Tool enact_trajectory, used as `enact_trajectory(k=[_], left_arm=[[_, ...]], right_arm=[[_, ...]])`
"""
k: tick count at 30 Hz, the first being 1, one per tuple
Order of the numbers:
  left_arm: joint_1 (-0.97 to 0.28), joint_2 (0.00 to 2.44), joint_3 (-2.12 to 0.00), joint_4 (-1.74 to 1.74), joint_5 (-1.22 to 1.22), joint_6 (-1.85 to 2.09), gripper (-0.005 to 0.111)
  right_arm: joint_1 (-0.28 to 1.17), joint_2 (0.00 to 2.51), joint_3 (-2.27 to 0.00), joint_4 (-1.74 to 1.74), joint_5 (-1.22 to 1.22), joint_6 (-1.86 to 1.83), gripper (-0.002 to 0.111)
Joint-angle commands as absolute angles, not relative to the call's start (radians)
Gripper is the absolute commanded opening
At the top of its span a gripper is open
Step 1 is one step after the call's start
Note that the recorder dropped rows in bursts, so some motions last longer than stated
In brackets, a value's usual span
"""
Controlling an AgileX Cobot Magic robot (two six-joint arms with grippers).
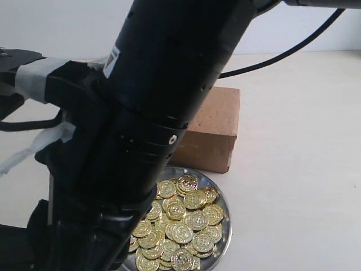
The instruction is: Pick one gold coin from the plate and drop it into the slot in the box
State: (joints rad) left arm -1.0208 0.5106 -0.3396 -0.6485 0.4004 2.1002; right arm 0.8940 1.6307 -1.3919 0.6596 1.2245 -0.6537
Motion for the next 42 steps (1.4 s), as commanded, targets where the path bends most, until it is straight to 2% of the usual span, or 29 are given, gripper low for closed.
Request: enact_trajectory(k=[1,3,12,18,20,22,24,28,30,34,42], left_arm=[[-1.028,0.513,-0.348,-0.669,0.405,2.096,0.015],[-1.028,0.513,-0.348,-0.669,0.405,2.096,0.0],[-1.028,0.513,-0.348,-0.669,0.399,2.096,0.0],[-1.028,0.513,-0.348,-0.661,0.411,1.998,0.0],[-1.027,0.513,-0.348,-0.619,0.365,1.903,0.0],[-1.027,0.522,-0.348,-0.531,0.292,1.803,0.0],[-1.027,0.568,-0.358,-0.434,0.238,1.694,0.0],[-1.027,0.772,-0.444,-0.29,0.237,1.637,0.0],[-1.025,0.894,-0.511,-0.279,0.224,1.638,0.0],[-0.976,1.171,-0.702,-0.279,0.253,1.638,0.0],[-0.856,1.524,-1.156,-0.279,0.54,1.536,0.0]], right_arm=[[0.896,1.62,-1.392,0.676,1.221,-0.667,0.037],[0.896,1.62,-1.392,0.676,1.221,-0.667,0.037],[0.896,1.62,-1.396,0.66,1.221,-0.669,0.037],[0.894,1.53,-1.526,0.234,1.221,-0.474,0.05],[0.894,1.453,-1.574,0.05,1.221,-0.386,0.051],[0.894,1.37,-1.599,-0.1,1.221,-0.264,0.047],[0.894,1.268,-1.602,-0.192,1.221,-0.163,0.038],[0.894,1.08,-1.547,-0.112,1.221,-0.079,0.01],[0.896,0.999,-1.486,0.008,1.188,-0.079,0.0],[0.896,0.85,-1.304,0.232,1.102,-0.081,0.0],[0.896,0.663,-0.909,0.344,1.018,-0.083,0.0]])
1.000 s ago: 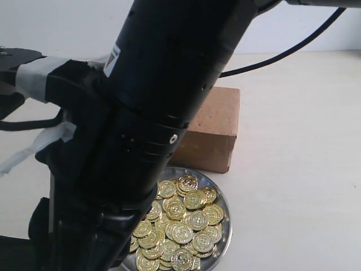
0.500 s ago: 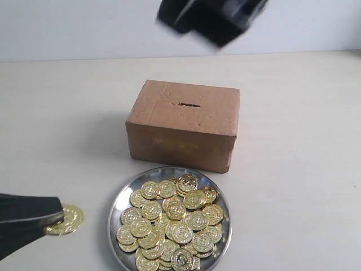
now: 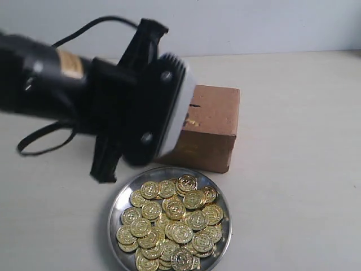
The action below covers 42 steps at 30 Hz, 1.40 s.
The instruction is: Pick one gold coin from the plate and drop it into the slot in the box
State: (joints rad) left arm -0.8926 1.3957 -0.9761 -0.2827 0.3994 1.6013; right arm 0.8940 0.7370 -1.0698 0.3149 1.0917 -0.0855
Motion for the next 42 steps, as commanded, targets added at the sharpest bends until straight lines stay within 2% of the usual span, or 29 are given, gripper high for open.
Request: enact_trajectory(k=[1,8,12,17,42], left_arm=[[-0.849,1.568,-1.22,-0.277,0.578,1.521,0.0],[-0.836,1.793,-1.499,-0.038,0.799,1.301,0.0],[-0.827,1.894,-1.613,0.105,0.868,1.183,0.0],[-0.797,1.997,-1.735,0.112,0.951,1.143,0.0],[-0.777,2.122,-1.794,0.101,0.965,1.118,0.0]], right_arm=[[0.896,0.638,-0.854,0.344,0.988,-0.083,0.0],[0.896,0.533,-0.661,0.361,0.844,-0.054,0.0],[0.896,0.514,-0.618,0.361,0.84,-0.054,0.0],[0.896,0.514,-0.605,0.361,0.842,-0.056,0.0],[0.896,0.514,-0.605,0.361,0.839,-0.085,0.0]])
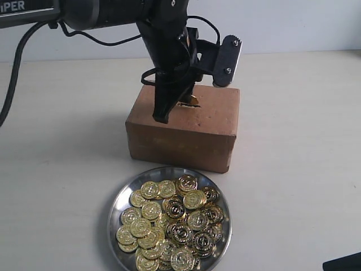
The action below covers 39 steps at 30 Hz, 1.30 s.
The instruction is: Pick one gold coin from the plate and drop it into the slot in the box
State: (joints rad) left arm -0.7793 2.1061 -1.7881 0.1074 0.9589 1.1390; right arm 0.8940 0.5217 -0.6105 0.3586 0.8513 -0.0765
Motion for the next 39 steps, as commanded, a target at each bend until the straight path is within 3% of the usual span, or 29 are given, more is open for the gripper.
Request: enact_trajectory(k=[1,17,20,24,28,30,32,35,39], left_arm=[[-0.777,2.122,-1.794,0.101,0.965,1.118,0.0],[-0.767,2.139,-1.794,0.174,0.929,1.061,0.002],[-0.767,2.139,-1.794,0.174,0.917,1.061,0.017],[-0.767,2.139,-1.794,0.172,0.913,1.059,0.046],[-0.767,2.13,-1.794,0.172,0.917,1.051,0.058],[-0.767,2.116,-1.794,0.172,0.925,1.049,0.054],[-0.768,2.097,-1.794,0.172,0.939,1.049,0.042],[-0.768,2.042,-1.794,0.17,0.985,1.031,0.005],[-0.768,1.933,-1.794,0.147,1.01,0.938,0.0]], right_arm=[[0.896,0.514,-0.605,0.361,0.839,-0.085,0.0],[0.896,0.514,-0.605,0.361,0.841,-0.102,0.0],[0.896,0.514,-0.605,0.361,0.843,-0.102,0.0],[0.896,0.514,-0.605,0.361,0.843,-0.102,0.0],[0.896,0.514,-0.605,0.361,0.843,-0.102,0.0],[0.896,0.514,-0.605,0.357,0.831,-0.102,0.0],[0.896,0.514,-0.605,0.327,0.798,-0.102,0.0],[0.896,0.509,-0.609,0.2,0.673,-0.096,0.0],[0.896,0.498,-0.625,-0.213,0.455,0.122,0.0]])
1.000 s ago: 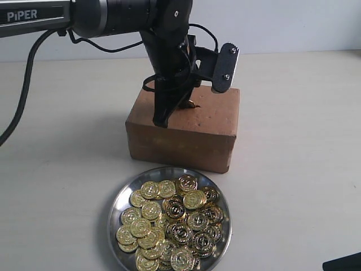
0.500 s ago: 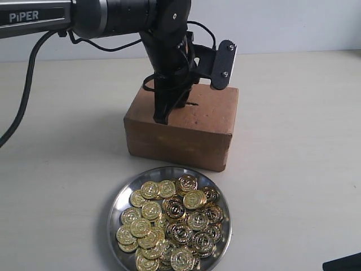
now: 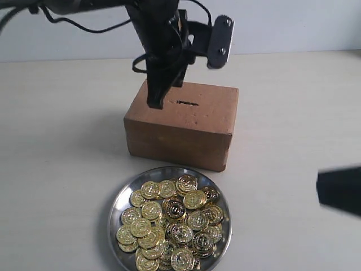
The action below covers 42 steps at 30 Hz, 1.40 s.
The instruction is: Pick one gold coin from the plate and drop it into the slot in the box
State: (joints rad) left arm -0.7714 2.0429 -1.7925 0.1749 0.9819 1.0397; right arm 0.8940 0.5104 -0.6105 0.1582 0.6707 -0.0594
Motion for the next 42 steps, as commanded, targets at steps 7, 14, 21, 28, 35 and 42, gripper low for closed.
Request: enact_trajectory(k=[7,14,21,28,35,42], left_arm=[[-0.768,1.71,-1.77,-0.034,1.082,0.89,0.0],[-0.768,1.398,-1.538,-0.154,1.013,0.868,0.0],[-0.768,0.987,-1.054,-0.307,0.544,0.798,0.0],[-0.768,0.614,-0.493,-0.547,0.024,0.798,0.0],[-0.768,0.394,-0.166,-0.608,-0.086,0.633,0.0],[-0.768,0.321,0.0,-0.608,-0.169,0.488,0.0]], right_arm=[[0.896,0.498,-0.635,-1.216,0.59,0.958,0.0],[0.896,0.448,-0.544,-1.364,0.578,1.103,0.0],[0.896,0.393,-0.358,-1.364,0.248,1.276,0.0],[0.896,0.392,-0.246,-1.368,0.091,1.418,0.0],[0.896,0.392,-0.213,-1.377,0.129,1.442,0.0],[0.896,0.392,-0.123,-1.415,0.129,1.442,0.0]])
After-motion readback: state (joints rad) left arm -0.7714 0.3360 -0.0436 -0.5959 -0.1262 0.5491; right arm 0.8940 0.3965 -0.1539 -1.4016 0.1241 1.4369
